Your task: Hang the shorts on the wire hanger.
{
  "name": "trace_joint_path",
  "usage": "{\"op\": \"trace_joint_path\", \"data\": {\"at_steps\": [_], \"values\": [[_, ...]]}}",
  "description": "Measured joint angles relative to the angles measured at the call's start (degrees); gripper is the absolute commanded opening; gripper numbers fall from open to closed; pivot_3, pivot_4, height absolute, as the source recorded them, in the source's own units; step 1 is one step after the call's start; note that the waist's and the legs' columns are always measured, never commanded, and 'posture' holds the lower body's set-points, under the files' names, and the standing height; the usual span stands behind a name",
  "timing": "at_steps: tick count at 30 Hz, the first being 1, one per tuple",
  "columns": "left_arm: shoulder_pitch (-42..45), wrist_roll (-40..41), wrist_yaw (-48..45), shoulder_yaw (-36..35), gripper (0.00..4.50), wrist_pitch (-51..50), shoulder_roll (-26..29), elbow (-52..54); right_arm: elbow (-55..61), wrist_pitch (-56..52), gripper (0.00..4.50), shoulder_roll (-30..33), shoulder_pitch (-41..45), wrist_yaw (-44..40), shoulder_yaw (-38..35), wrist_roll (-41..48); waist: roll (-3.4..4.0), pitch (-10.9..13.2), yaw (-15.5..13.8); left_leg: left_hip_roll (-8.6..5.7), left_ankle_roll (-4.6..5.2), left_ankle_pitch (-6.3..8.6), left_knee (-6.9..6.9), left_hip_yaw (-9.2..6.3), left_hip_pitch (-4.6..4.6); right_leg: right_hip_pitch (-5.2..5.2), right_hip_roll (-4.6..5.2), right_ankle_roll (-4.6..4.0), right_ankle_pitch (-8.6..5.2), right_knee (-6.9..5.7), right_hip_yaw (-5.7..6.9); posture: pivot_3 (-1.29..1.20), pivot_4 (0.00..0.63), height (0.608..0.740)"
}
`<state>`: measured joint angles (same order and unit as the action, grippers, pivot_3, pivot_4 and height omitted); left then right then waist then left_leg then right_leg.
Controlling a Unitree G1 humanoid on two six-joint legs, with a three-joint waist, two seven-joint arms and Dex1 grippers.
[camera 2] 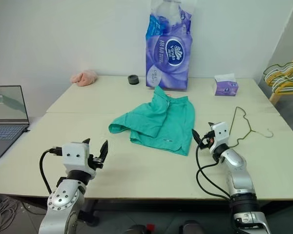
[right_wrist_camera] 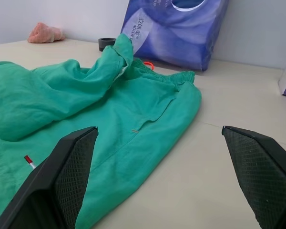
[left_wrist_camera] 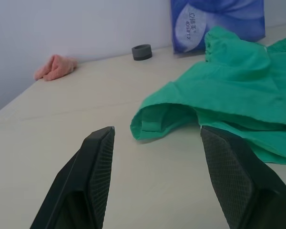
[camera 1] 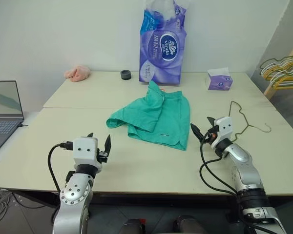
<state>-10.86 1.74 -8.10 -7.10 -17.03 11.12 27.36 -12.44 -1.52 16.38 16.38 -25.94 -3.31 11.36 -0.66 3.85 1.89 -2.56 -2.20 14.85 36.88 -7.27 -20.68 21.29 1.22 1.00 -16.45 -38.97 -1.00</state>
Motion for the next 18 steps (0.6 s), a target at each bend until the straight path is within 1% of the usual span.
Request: {"op": "trace_joint_path", "data": {"at_steps": [6, 18], "values": [[0.0, -0.4, 0.3, 0.2, 3.0, 0.0, 0.0, -0.1, 0.6, 0.0, 4.45, 0.1, 0.0, -0.4, 0.1, 0.0, 0.02, 0.0, 0.0, 0.09, 0.0, 0.0, 0.0, 0.04, 0.05, -0.01, -0.09, -0.14, 0.08, 0.0, -0.01, -0.07, 0.003, 0.74], [0.0, -1.3, 3.3, 0.1, 3.0, -0.5, -0.7, -0.3, 1.6, -0.4, 4.45, 0.5, -0.9, -3.3, 1.3, 0.1, 0.03, 0.0, 0.0, 0.1, 0.0, 0.0, 0.01, 0.08, 0.07, -0.01, -0.1, -0.14, 0.08, 0.0, -0.04, -0.09, 0.004, 0.74]]}}
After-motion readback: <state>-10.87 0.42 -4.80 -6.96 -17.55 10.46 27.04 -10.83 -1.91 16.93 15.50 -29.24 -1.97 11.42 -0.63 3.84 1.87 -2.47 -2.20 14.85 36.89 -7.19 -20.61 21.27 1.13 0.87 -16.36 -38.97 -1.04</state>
